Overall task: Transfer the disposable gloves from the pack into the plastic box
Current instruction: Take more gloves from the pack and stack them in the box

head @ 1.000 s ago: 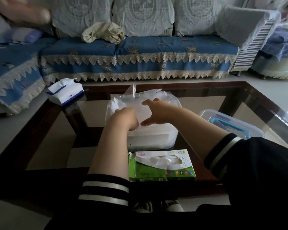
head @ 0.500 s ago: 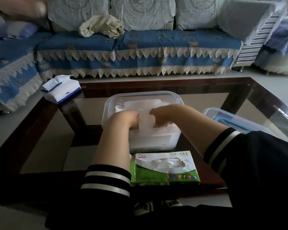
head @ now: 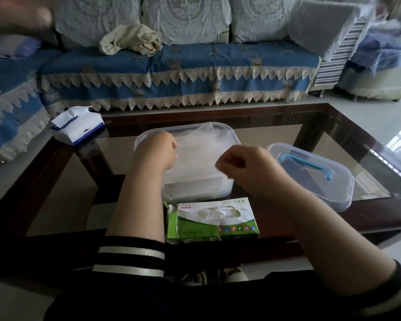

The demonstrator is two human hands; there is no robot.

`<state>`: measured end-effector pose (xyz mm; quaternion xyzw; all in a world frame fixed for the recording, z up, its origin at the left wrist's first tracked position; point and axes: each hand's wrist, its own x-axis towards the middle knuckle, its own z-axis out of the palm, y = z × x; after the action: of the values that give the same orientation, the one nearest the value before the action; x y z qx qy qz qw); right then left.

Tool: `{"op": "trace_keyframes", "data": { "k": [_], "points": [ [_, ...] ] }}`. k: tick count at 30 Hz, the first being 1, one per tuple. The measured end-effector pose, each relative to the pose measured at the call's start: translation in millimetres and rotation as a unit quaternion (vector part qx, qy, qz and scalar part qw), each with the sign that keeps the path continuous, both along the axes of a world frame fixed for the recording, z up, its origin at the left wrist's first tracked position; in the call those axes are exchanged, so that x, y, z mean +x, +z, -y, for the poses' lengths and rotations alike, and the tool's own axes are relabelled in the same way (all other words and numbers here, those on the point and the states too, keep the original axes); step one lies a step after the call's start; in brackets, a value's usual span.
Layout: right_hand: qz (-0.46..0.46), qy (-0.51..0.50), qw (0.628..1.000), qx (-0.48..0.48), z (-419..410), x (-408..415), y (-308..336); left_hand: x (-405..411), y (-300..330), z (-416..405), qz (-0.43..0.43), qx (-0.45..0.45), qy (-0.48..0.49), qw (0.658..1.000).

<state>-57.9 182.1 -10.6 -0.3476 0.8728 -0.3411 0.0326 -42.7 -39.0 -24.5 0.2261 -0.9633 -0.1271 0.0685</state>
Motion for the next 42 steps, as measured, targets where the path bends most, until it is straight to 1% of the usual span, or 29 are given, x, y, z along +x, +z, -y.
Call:
{"op": "trace_keyframes", "data": {
  "k": [2, 4, 5, 6, 7, 8, 9, 10, 12, 14, 16, 18, 19, 22, 26, 29, 32, 35, 37, 39, 41, 42],
  "points": [
    [0.042, 0.048, 0.997, 0.032, -0.1, 11.4, -10.9, 10.8, 2.1, -6.6, -0.087, 0.002, -0.010, 0.996],
    [0.035, 0.085, 0.990, 0.105, 3.4, 17.8, -26.7, 25.1, 9.3, -21.0, -0.181, 0.013, -0.034, 0.983],
    [0.027, 0.100, 0.983, 0.151, 5.9, 20.5, -35.6, 36.5, 14.0, -30.6, -0.212, 0.030, -0.048, 0.976],
    [0.026, 0.108, 0.975, 0.192, 8.4, 19.4, -44.1, 45.0, 17.9, -39.7, -0.227, 0.066, -0.067, 0.969],
    [0.036, 0.113, 0.969, 0.217, 9.5, 18.9, -51.4, 54.5, 19.7, -48.8, -0.214, 0.114, -0.087, 0.966],
    [0.043, 0.112, 0.967, 0.226, 10.5, 17.0, -57.5, 63.3, 19.9, -57.0, -0.171, 0.166, -0.107, 0.965],
    [0.047, 0.106, 0.967, 0.225, 9.5, 16.5, -62.6, 72.3, 16.8, -64.7, -0.099, 0.209, -0.122, 0.965],
    [0.043, 0.101, 0.969, 0.219, 8.6, 16.5, -66.5, 79.3, 11.5, -69.9, -0.015, 0.226, -0.129, 0.965],
    [0.020, 0.105, 0.971, 0.212, 6.7, 16.6, -73.0, 87.5, -3.8, -74.9, 0.128, 0.190, -0.142, 0.963],
    [-0.015, 0.109, 0.968, 0.226, 6.1, 17.0, -77.0, 86.5, -18.6, -76.7, 0.194, 0.138, -0.153, 0.959],
    [-0.039, 0.104, 0.964, 0.242, 8.5, 19.9, -79.4, 80.9, -33.4, -75.9, 0.230, 0.103, -0.156, 0.955],
    [-0.067, 0.094, 0.963, 0.243, 11.8, 23.8, -83.0, 76.3, -46.5, -77.0, 0.259, 0.095, -0.150, 0.949],
    [-0.073, 0.083, 0.965, 0.239, 13.3, 25.1, -84.9, 74.4, -51.9, -77.3, 0.259, 0.097, -0.141, 0.951],
    [-0.082, 0.056, 0.971, 0.218, 16.3, 26.8, -84.9, 69.9, -60.1, -75.6, 0.220, 0.093, -0.116, 0.964],
    [-0.100, 0.047, 0.966, 0.232, 18.6, 23.6, -82.6, 68.9, -61.5, -73.9, 0.192, 0.101, -0.097, 0.971],
    [-0.082, 0.043, 0.977, 0.193, 18.4, 20.3, -82.9, 67.1, -62.6, -73.0, 0.195, 0.114, -0.084, 0.971],
    [-0.034, 0.036, 0.990, 0.136, 15.2, 18.6, -79.9, 63.5, -62.3, -73.1, 0.202, 0.087, -0.090, 0.971],
    [-0.007, 0.028, 0.996, 0.090, 12.7, 15.1, -75.4, 59.2, -62.4, -73.3, 0.221, 0.059, -0.101, 0.968],
    [0.033, 0.012, 0.999, 0.028, 11.7, 13.7, -67.5, 57.5, -62.3, -74.1, 0.228, 0.027, -0.122, 0.966],
    [0.052, -0.008, 0.998, -0.038, 8.7, 12.1, -57.4, 56.5, -62.1, -75.0, 0.249, 0.004, -0.138, 0.959],
    [0.077, -0.029, 0.989, -0.120, 3.5, 11.9, -46.0, 57.1, -62.9, -73.4, 0.276, 0.009, -0.132, 0.952],
    [0.097, -0.034, 0.979, -0.179, 0.8, 13.5, -40.1, 57.4, -65.1, -71.4, 0.272, 0.017, -0.134, 0.953]
  ]
}}
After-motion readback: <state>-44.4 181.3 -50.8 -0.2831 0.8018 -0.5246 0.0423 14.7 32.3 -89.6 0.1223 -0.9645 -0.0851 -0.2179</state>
